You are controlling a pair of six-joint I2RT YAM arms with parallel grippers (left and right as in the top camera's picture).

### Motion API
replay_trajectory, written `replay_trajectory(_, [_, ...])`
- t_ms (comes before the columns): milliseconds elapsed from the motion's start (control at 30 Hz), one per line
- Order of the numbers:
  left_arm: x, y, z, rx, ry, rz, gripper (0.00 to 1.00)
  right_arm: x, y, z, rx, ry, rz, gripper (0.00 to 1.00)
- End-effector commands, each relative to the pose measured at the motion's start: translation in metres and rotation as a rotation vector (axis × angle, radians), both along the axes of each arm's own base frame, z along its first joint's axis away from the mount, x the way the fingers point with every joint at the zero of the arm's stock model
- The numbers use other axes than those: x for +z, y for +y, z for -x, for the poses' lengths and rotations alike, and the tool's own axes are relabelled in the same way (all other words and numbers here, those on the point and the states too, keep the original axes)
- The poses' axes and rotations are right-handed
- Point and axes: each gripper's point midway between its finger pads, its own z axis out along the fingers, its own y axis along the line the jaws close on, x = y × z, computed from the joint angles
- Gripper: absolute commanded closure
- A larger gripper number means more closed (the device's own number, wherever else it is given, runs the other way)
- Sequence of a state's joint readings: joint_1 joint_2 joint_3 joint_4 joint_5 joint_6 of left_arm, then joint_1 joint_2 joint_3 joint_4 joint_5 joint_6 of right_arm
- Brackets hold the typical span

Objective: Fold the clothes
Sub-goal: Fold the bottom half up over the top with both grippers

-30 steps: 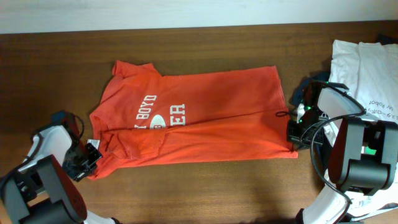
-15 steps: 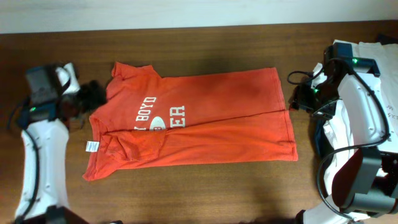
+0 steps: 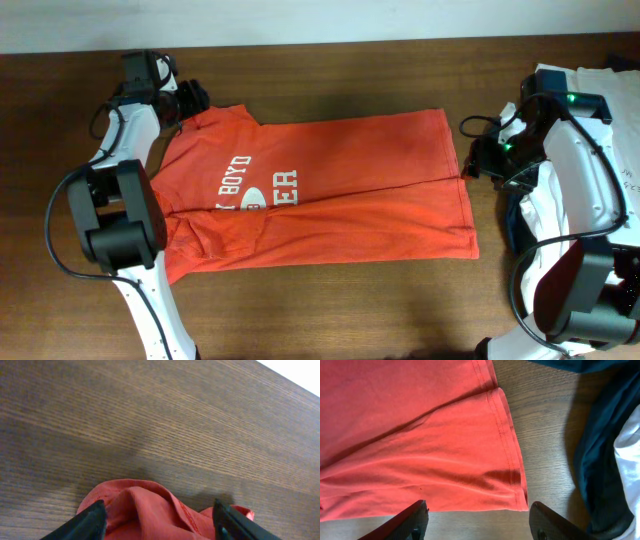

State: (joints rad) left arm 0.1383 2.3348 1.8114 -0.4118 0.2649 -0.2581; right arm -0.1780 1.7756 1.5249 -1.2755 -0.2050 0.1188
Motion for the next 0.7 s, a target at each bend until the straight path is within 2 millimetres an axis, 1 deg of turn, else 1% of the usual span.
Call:
replay_trajectory(0, [-0.004,-0.003,-0.005,0.006,-0.002,0.018,0.67,0.008,-0.002,-0.003,0.006,-0.028,0.001,0.32])
replay_trajectory(33, [-0.004,-0.003,-0.005,0.006,-0.002,0.018,0.84,0.008,-0.002,-0.004,0.006,-0.031,0.002,0.32])
replay_trajectory(67, [-0.004,-0.003,-0.004,0.01,0.003,0.022,0.94,0.008,-0.002,-0.005,0.006,-0.037,0.003,0.32])
replay_trajectory(100, [-0.005,-0.003,-0.002,0.017,0.012,0.032,0.99,0.008,-0.003,-0.01,0.006,-0.055,0.006,0.32])
replay_trajectory(167, [0.005,-0.016,-0.001,-0.03,0.002,0.092,0.99,0.007,-0.004,-0.02,0.026,-0.092,0.014,0.32])
replay_trajectory(200, [0.018,-0.021,0.003,-0.046,0.001,0.114,0.99,0.001,-0.008,-0.041,0.06,-0.16,0.032,0.32])
replay_trajectory(233, [0.032,-0.021,0.01,-0.045,0.011,0.115,0.99,-0.004,-0.009,-0.057,0.08,-0.208,0.033,0.32])
replay_trajectory(267, [0.044,-0.023,0.019,-0.044,0.031,0.119,1.0,-0.009,-0.008,-0.081,0.096,-0.28,0.036,0.32])
replay_trajectory(300, [0.048,-0.025,0.032,-0.043,0.074,0.126,0.99,-0.018,-0.002,-0.107,0.119,-0.347,0.044,0.32])
replay_trajectory(333, [0.045,-0.028,0.049,-0.039,0.148,0.137,1.0,-0.029,0.008,-0.134,0.149,-0.418,0.054,0.31])
replay_trajectory(367, [0.039,-0.029,0.062,-0.033,0.206,0.143,0.99,-0.039,0.015,-0.155,0.169,-0.472,0.07,0.28])
replay_trajectory(400, [0.035,-0.029,0.071,-0.036,0.247,0.142,1.0,-0.048,0.02,-0.171,0.175,-0.512,0.072,0.27])
replay_trajectory(433, [0.031,-0.03,0.08,-0.048,0.284,0.132,1.0,-0.063,0.022,-0.19,0.14,-0.553,0.064,0.27])
replay_trajectory(467, [0.03,-0.031,0.083,-0.063,0.295,0.121,1.0,-0.076,0.022,-0.2,0.101,-0.563,0.052,0.27])
replay_trajectory(533, [0.026,-0.026,0.088,-0.057,0.319,0.094,0.99,-0.105,0.02,-0.215,0.083,-0.585,0.051,0.27])
replay_trajectory(633, [0.026,-0.026,0.088,-0.057,0.319,0.094,1.0,-0.12,0.02,-0.222,0.083,-0.601,0.057,0.28])
replay_trajectory(667, [0.026,-0.026,0.088,-0.057,0.32,0.094,1.0,-0.127,0.021,-0.223,0.086,-0.597,0.056,0.32])
